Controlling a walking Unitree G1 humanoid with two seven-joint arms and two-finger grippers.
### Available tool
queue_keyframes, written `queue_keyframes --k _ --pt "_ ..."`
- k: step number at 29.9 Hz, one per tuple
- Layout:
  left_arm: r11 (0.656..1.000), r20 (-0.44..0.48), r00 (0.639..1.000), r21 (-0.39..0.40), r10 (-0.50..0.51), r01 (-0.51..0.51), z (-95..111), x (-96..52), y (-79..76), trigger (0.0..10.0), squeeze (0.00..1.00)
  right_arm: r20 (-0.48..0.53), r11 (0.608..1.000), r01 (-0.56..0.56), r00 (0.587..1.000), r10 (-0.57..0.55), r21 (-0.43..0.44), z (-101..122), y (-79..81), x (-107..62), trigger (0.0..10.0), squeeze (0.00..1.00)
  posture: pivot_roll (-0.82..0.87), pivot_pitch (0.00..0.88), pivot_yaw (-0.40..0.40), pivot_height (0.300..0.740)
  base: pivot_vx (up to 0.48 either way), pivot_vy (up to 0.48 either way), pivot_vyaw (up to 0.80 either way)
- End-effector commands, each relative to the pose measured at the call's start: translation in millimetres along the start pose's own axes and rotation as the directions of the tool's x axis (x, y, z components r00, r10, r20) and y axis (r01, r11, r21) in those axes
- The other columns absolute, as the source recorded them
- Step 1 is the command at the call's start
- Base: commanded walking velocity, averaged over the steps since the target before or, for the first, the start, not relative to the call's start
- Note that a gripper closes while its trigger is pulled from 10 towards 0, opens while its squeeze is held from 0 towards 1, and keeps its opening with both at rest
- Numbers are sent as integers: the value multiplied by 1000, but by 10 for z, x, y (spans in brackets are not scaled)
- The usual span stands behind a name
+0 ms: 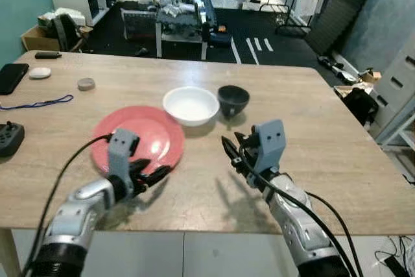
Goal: Setting the table
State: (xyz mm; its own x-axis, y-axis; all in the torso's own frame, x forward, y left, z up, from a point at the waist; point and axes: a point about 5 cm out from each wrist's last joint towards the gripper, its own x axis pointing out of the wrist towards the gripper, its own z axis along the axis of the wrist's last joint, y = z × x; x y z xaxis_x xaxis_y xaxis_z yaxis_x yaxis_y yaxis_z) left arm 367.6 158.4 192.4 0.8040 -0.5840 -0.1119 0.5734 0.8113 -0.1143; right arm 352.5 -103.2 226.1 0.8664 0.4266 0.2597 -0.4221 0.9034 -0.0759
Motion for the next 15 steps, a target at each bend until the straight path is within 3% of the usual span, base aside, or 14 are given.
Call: queue_keyframes --k 1,6,12,13,15 --pt "996 -144 989 -87 -14 2 -392 43 -29 10000 0 -17 1000 12 1000 -12 -5 -28 -22 -39 10000 0 138 261 -3 740 0 0 0" --pt "993 -95 993 -101 -71 61 -213 238 -140 10000 0 -28 1000 15 999 -16 -10 -47 -21 -58 10000 0 132 269 -3 740 0 0 0" --pt "970 -62 975 -131 -214 205 -181 405 -489 10000 0 -30 999 36 999 -36 -14 -62 -38 -50 10000 0 135 273 -1 740 0 0 0" --pt "970 -62 975 -131 -214 205 -181 405 -489 10000 0 -30 999 36 999 -36 -14 -62 -38 -50 10000 0 135 273 -1 740 0 0 0" --pt "948 -54 956 -160 -288 277 -227 453 -684 10000 0 -30 999 44 999 -44 -13 -63 -45 -43 10000 0 136 272 0 740 0 0 0"
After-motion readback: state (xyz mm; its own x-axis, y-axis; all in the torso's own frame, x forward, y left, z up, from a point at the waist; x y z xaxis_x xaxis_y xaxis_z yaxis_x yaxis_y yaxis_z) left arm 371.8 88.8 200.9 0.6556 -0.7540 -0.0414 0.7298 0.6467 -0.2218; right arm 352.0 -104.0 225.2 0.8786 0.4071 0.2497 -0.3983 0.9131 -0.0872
